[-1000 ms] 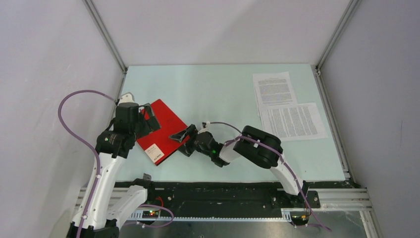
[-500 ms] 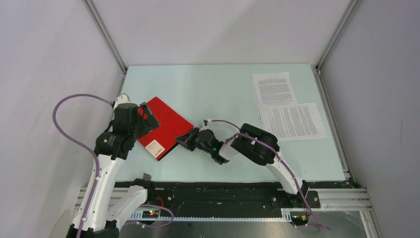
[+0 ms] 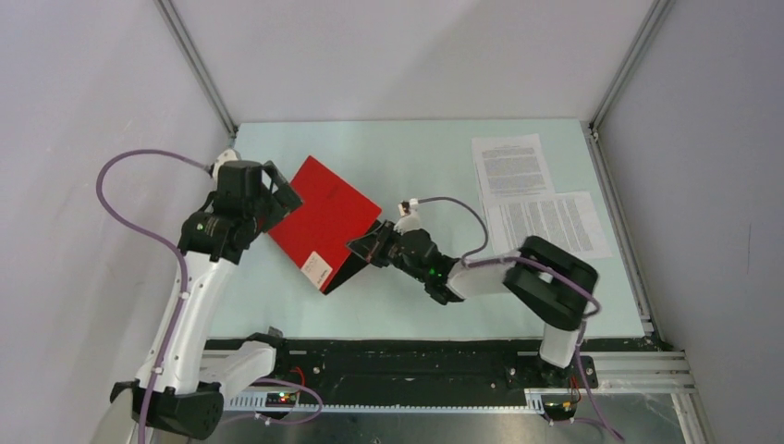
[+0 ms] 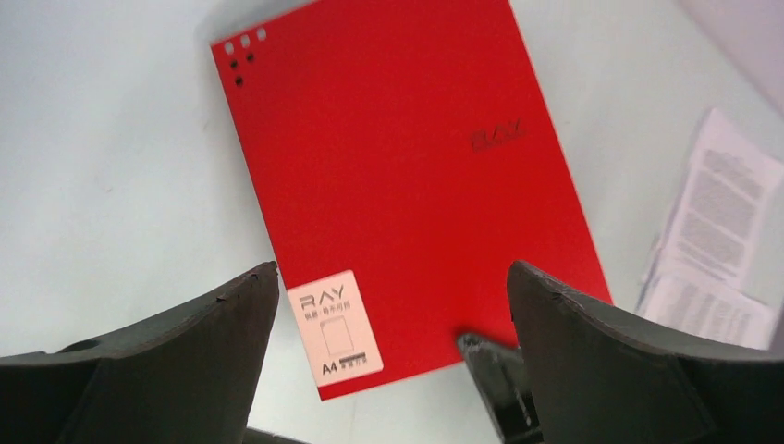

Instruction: Put the files into the folder

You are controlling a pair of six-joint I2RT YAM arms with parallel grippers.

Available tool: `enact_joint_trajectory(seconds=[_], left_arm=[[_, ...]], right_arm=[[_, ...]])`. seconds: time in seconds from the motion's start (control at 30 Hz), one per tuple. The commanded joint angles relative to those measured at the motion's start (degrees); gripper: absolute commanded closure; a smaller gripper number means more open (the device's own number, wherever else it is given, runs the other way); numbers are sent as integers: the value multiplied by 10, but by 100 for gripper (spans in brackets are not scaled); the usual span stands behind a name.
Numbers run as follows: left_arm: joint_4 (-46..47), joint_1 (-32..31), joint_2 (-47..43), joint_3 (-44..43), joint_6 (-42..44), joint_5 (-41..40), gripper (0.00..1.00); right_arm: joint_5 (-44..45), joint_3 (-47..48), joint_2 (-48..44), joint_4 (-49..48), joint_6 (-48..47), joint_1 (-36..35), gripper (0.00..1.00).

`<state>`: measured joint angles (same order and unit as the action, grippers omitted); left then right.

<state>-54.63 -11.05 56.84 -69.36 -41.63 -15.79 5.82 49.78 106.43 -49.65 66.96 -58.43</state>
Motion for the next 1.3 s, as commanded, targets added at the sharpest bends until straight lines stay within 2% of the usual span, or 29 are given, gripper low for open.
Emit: enact_joint_trajectory(seconds=[0.0, 0.2, 0.37, 0.47, 0.67, 0.77, 0.87, 0.93, 1.13, 1.27], left_arm=[[14, -33, 44, -82, -18, 10, 2], [14, -83, 92, -180, -5, -5, 2], [14, -91, 101, -186, 22, -22, 2], [13, -91, 88, -162, 39, -46, 2], [13, -80, 50, -110, 61, -66, 2], [13, -72, 24, -87, 69, -60, 2], [12, -65, 0, -64, 76, -55, 2], [11, -60, -17, -57, 81, -51, 2], [6, -58, -52, -38, 80, -37, 2], [3, -58, -60, -30, 71, -28, 2]], right_arm=[[95, -32, -105, 75, -151, -14, 100], [224, -47, -235, 209, -322, -43, 100], [306, -45, -299, 258, -499, -86, 100], [333, -38, -302, 278, -588, -120, 100], [401, -26, -258, 299, -682, -194, 100], [416, -17, -232, 303, -695, -225, 86], [403, -7, -217, 311, -681, -256, 63], [392, -1, -211, 314, -668, -274, 55], [355, 31, -177, 327, -632, -329, 39], [334, 60, -137, 331, -613, -353, 37]])
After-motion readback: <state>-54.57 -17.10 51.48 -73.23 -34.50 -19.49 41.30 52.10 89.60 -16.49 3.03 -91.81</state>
